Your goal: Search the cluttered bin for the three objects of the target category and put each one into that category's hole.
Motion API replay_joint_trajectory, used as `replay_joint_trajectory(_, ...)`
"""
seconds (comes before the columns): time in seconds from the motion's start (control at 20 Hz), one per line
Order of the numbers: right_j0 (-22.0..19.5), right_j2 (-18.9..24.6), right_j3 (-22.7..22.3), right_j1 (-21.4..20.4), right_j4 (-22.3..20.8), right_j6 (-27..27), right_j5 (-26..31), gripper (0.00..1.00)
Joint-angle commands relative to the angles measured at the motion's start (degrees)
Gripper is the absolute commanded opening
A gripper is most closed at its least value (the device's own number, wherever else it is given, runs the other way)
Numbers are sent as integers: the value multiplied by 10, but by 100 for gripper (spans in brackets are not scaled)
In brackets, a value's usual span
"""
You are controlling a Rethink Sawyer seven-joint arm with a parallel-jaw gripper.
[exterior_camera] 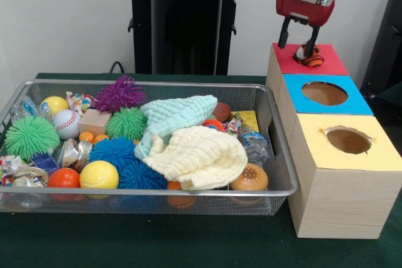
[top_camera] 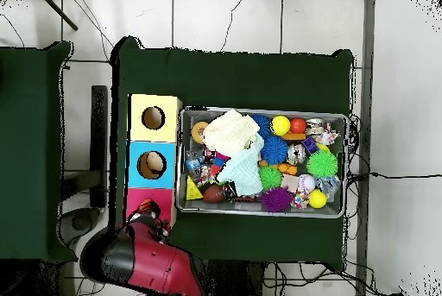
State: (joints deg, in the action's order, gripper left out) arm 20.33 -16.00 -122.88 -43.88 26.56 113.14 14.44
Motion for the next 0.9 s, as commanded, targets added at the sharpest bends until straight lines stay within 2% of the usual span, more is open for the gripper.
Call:
replay_joint_trajectory(0.05, -21, 50, 21, 36, -14, 79, 8, 100)
replay_joint_trajectory(0.9, -20, 56, 33, 63, -13, 83, -6, 100)
